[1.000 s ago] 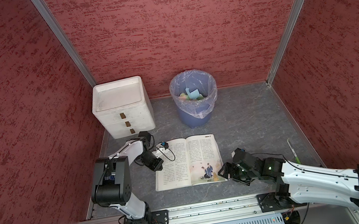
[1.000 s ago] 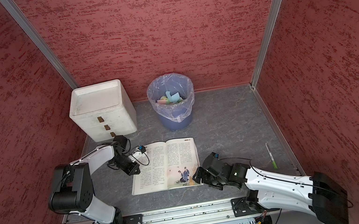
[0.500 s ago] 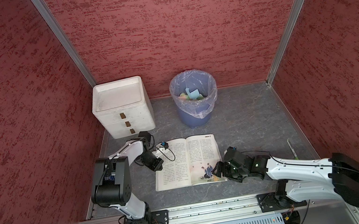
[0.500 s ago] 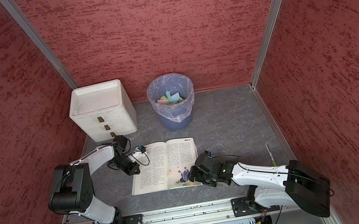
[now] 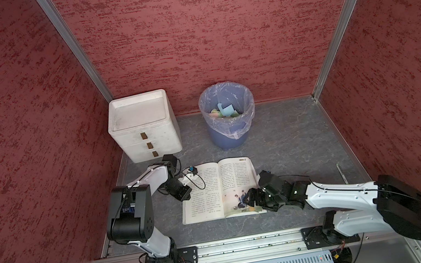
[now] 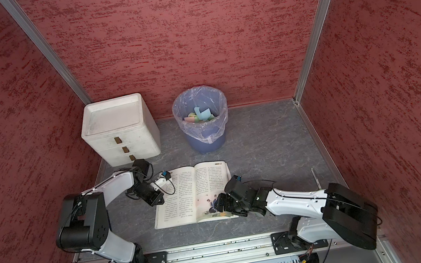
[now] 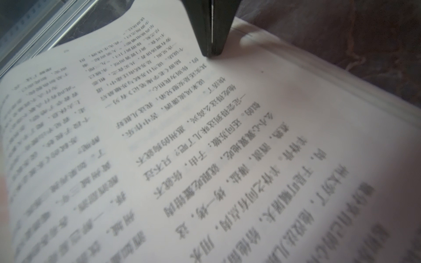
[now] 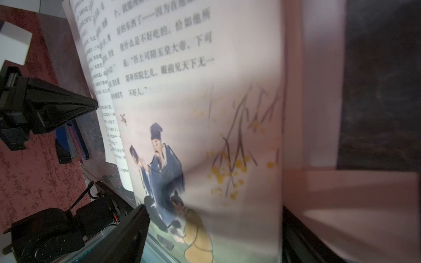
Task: Peel off the used sticky note
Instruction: Turn the page of the book at the center of the board.
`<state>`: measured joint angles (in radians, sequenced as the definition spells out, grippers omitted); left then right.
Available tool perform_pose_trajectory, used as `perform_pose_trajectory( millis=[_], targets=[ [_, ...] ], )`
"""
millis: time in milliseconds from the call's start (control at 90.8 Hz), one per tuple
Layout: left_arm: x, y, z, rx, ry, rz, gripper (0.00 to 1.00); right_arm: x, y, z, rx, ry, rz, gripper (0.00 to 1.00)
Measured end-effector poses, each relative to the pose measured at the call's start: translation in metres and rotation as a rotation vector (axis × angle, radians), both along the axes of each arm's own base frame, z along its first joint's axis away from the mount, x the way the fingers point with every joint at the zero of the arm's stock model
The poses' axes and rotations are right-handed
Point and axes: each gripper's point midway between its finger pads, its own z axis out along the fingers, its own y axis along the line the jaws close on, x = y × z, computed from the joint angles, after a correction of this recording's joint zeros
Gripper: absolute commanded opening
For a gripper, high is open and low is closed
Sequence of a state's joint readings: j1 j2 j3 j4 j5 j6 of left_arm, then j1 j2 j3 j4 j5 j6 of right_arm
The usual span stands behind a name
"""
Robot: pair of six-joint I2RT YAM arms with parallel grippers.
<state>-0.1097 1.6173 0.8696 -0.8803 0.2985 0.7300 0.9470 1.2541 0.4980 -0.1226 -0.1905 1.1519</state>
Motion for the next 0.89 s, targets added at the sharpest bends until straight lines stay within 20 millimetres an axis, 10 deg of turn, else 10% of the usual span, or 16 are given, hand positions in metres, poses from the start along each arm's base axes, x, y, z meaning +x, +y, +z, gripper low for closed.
perform_pose_trajectory(
  millis=[893],
  targets=[
    [0.006,0.009,0.007,-0.078,0.013,0.095,0.06,0.024,0.078,0.109,0.137,-0.2,0.213,0.86]
  ],
)
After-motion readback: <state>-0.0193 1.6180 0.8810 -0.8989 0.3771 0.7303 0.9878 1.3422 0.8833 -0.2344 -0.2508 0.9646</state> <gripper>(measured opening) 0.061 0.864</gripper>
